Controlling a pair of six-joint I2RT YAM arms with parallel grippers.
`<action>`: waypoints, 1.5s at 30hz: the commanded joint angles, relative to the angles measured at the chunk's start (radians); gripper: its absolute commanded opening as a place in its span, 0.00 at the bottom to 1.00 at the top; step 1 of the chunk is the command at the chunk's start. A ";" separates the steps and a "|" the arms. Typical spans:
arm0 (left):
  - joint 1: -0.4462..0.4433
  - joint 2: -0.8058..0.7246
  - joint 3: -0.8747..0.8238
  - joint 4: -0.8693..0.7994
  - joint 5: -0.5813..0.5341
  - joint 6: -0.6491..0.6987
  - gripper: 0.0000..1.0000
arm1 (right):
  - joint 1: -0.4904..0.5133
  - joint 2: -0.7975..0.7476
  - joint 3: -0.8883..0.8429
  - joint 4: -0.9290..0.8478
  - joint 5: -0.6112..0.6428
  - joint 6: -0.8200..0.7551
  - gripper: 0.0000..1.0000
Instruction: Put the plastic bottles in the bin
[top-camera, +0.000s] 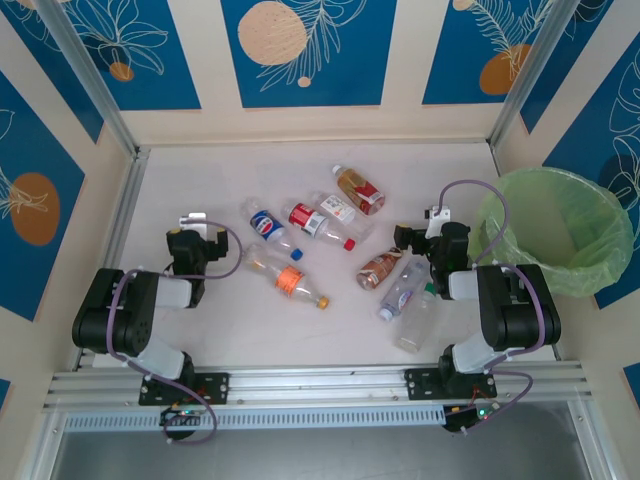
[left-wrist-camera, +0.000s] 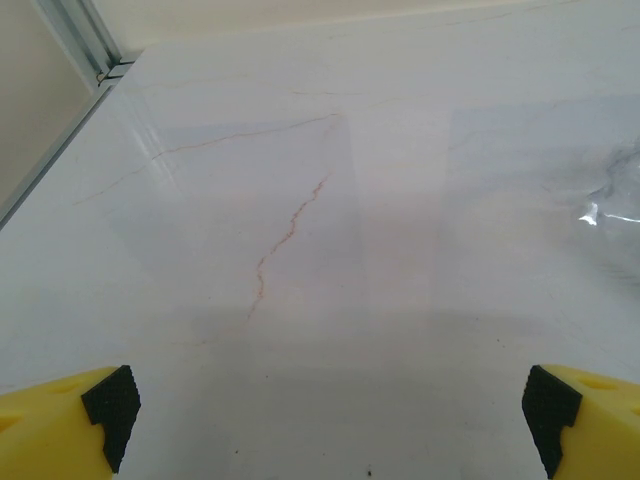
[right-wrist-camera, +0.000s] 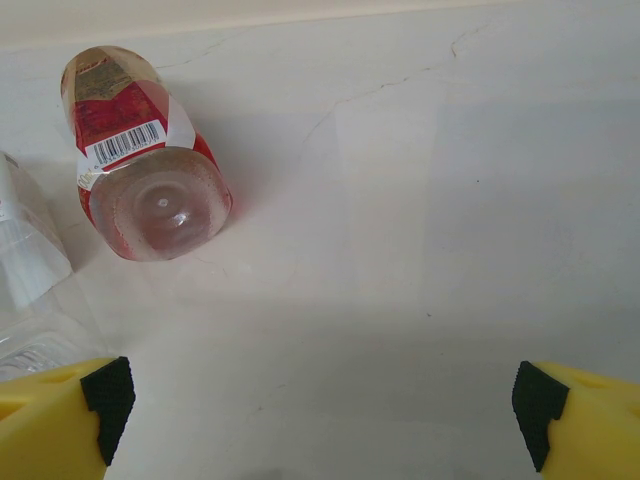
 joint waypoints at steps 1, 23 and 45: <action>-0.005 -0.011 -0.001 0.029 -0.009 -0.002 1.00 | -0.012 -0.005 0.022 0.014 -0.016 0.000 0.99; -0.011 -0.359 0.249 -0.681 -0.165 -0.230 1.00 | 0.120 -0.229 0.244 -0.471 0.024 -0.002 0.99; -0.166 0.043 0.879 -1.433 0.060 -0.850 1.00 | 0.207 -0.262 0.429 -0.893 0.169 0.432 1.00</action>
